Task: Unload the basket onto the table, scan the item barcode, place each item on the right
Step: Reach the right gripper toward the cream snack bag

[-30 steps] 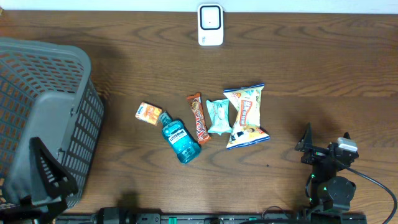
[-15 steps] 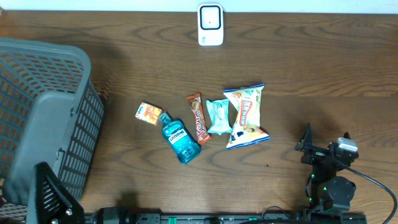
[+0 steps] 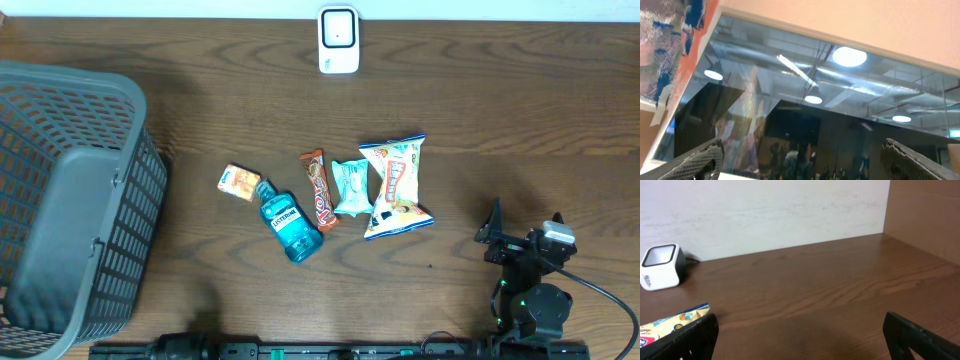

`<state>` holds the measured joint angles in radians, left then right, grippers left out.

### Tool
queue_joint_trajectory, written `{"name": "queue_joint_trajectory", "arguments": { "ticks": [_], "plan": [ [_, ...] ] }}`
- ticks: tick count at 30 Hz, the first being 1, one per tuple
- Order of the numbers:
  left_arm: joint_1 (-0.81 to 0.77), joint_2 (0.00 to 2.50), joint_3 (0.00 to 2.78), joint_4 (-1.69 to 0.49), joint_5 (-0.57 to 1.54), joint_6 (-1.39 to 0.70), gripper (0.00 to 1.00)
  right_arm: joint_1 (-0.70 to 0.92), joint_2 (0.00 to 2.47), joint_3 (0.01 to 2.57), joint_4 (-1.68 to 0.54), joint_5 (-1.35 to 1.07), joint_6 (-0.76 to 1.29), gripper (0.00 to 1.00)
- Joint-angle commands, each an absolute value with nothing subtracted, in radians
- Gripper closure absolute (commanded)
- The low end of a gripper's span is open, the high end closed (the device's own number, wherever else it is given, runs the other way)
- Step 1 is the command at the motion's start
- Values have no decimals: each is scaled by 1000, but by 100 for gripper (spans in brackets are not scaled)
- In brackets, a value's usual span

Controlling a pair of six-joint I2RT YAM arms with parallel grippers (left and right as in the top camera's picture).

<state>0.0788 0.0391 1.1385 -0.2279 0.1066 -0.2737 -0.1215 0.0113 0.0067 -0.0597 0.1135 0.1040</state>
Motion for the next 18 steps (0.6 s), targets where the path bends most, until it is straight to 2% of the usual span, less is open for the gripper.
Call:
{"name": "queue_joint_trajectory", "arguments": {
  "ticks": [1, 8, 12, 14, 18],
  "plan": [
    [84, 10, 1092, -209, 120, -283, 1, -130, 7, 6, -64, 125, 118, 1],
    [84, 3, 1035, -196, 59, -283, 1, -130, 7, 6, -64, 125, 118, 1],
    [84, 3, 1012, -199, -75, -283, 1, -130, 7, 6, -63, 119, 120, 1],
    [84, 3, 995, -207, -163, -283, 1, -130, 7, 6, -75, 8, 187, 1],
    [85, 3, 949, -208, -237, -282, 1, -129, 9, 6, -57, -228, 447, 1]
  ]
}}
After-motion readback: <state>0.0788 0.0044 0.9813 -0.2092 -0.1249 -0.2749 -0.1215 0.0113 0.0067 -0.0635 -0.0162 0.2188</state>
